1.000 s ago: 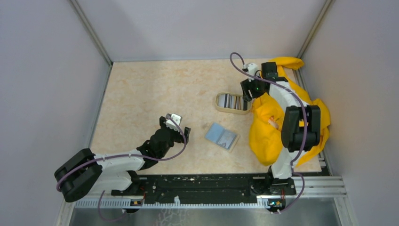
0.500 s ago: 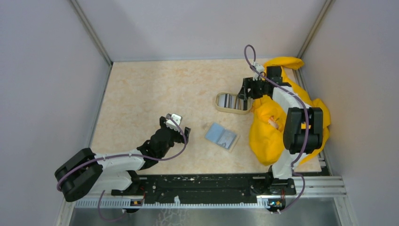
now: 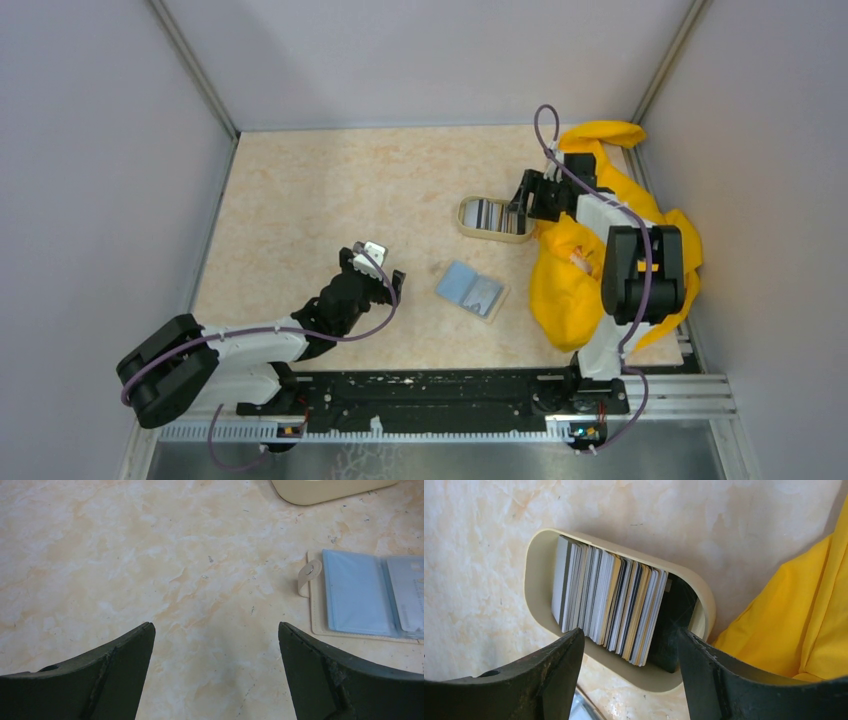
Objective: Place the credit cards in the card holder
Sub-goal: Pick up the credit card from the storage box.
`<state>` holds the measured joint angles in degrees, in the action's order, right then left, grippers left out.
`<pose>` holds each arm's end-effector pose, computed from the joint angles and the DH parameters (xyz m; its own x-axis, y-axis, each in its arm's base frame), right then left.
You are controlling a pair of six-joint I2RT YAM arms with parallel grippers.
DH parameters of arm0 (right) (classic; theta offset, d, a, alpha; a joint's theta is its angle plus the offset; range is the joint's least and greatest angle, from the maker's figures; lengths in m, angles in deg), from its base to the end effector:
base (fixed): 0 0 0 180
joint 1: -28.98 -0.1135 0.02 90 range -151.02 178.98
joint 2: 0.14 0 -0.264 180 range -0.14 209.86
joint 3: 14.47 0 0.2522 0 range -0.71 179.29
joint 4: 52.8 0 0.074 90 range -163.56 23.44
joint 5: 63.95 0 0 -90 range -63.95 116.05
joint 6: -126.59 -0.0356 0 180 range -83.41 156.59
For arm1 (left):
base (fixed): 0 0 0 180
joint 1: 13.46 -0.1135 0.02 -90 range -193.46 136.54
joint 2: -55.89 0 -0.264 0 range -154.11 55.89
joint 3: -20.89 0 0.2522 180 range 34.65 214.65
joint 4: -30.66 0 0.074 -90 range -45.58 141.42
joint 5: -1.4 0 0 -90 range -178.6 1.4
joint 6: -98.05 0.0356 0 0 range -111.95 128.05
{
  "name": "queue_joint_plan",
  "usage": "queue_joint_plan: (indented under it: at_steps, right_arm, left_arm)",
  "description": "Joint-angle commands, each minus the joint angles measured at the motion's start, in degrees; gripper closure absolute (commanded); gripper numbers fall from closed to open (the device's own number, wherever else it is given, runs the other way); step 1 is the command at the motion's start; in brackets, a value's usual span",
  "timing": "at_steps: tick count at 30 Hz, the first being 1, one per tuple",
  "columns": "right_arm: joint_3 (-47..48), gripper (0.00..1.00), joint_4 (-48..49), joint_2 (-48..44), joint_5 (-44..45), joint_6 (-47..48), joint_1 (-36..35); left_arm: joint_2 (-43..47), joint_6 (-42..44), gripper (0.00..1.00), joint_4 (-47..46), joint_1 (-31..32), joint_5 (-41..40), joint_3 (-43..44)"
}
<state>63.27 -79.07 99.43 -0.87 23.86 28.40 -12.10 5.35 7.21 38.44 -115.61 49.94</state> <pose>0.3684 0.0198 0.2013 -0.7946 0.1884 -0.5772 -0.1397 0.8684 0.4759 0.1479 -0.1624 0.1715 -0.1849 0.1678 -0.9683 0.4228 0.9030 0.0758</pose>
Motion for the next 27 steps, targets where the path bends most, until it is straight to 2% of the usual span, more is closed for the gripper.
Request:
queue_joint_plan:
  at_steps: [1, 18, 27]
  right_arm:
    - [0.61, 0.32, 3.00, 1.34, 2.01, -4.76, 0.15]
    - [2.81, 0.32, 2.24, 7.21, -0.73, -8.09, -1.11]
    - [3.40, 0.33, 3.72, 9.86, -6.99, -10.94, -2.59]
  left_arm:
    - [-0.30, 0.68, 0.01, -0.32, -0.13, -0.09, 1.67]
    - [-0.39, 0.68, 0.01, -0.21, -0.13, 0.02, 1.76]
    - [-0.65, 0.77, 0.01, -0.08, -0.13, 0.17, 1.94]
